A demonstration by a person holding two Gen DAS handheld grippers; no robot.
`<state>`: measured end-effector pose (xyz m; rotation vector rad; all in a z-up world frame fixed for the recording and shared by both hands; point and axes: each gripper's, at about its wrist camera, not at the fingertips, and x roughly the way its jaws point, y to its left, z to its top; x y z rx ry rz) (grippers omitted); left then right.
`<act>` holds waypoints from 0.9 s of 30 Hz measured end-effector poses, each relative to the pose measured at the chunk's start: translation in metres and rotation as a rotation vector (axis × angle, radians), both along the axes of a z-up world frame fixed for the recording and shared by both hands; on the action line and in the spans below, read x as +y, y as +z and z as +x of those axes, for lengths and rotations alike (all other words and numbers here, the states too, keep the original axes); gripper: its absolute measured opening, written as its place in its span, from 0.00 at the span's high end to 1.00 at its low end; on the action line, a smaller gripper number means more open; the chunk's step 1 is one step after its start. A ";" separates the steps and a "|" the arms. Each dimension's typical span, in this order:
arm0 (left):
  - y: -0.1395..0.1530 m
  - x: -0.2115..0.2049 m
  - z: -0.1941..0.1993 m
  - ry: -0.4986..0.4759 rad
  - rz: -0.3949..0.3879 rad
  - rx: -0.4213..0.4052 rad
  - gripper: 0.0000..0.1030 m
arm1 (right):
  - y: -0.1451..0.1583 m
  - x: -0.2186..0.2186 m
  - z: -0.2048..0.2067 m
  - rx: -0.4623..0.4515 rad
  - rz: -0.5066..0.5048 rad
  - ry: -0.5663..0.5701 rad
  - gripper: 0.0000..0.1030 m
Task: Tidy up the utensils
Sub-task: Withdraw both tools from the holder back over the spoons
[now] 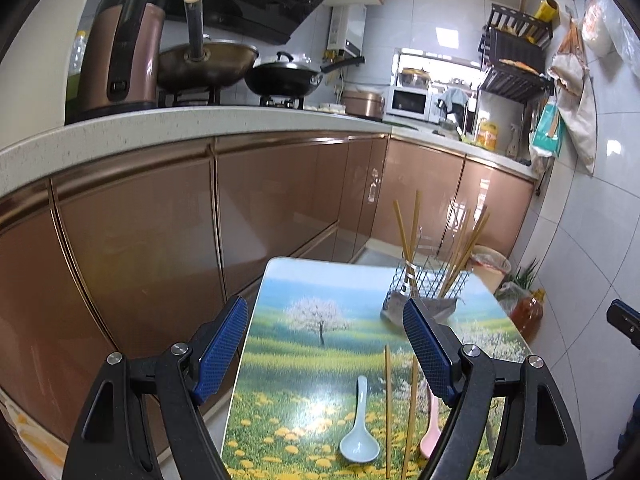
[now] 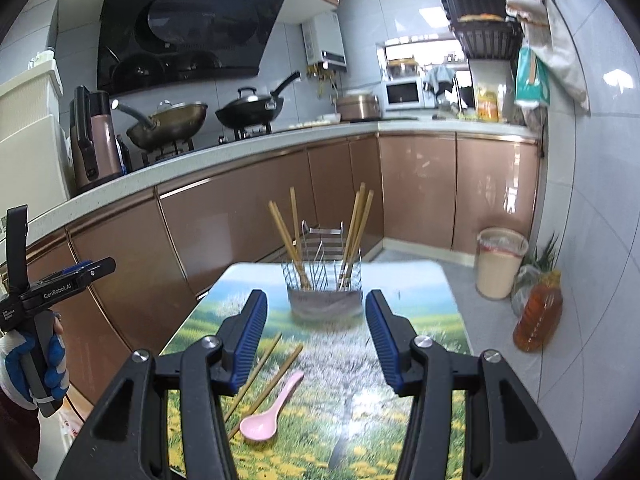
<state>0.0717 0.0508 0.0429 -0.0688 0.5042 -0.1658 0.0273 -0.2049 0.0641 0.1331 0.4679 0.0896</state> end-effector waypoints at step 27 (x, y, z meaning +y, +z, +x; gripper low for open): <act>-0.110 -0.031 0.060 -0.084 0.088 0.333 0.23 | -0.121 0.011 0.068 0.375 0.118 0.075 0.60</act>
